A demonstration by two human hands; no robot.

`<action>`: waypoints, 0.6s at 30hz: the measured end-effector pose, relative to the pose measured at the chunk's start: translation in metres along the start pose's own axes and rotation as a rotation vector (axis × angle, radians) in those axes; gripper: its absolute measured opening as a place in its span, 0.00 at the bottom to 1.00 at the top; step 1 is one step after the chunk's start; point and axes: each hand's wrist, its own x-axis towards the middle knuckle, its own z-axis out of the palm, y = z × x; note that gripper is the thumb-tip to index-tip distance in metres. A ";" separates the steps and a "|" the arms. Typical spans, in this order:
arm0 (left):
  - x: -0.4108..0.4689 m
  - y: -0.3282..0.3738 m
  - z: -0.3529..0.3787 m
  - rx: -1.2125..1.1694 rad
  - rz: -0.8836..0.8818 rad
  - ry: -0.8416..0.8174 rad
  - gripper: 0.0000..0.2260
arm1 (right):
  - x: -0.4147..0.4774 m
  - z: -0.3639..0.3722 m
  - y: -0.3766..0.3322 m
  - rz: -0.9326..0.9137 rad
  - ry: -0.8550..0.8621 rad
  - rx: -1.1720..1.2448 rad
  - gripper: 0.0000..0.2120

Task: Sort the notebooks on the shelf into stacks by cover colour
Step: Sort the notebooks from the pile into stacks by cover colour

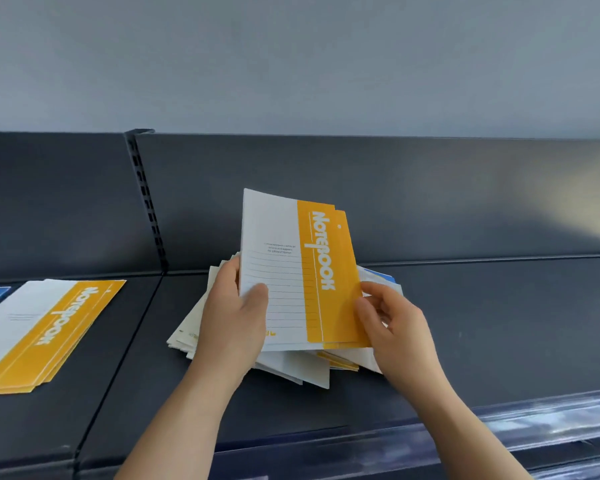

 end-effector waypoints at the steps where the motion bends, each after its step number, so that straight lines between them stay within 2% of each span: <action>1: -0.001 -0.001 -0.006 -0.001 0.000 0.009 0.17 | 0.000 0.005 -0.007 -0.022 -0.002 0.023 0.10; 5: -0.003 -0.010 -0.038 0.001 -0.001 0.049 0.19 | -0.001 0.031 -0.032 -0.077 -0.041 0.087 0.07; 10: 0.000 -0.021 -0.087 0.035 0.008 0.092 0.19 | -0.006 0.072 -0.058 -0.120 -0.116 0.108 0.10; 18: 0.003 -0.035 -0.197 0.151 -0.027 0.106 0.22 | -0.027 0.170 -0.102 -0.127 -0.244 0.079 0.11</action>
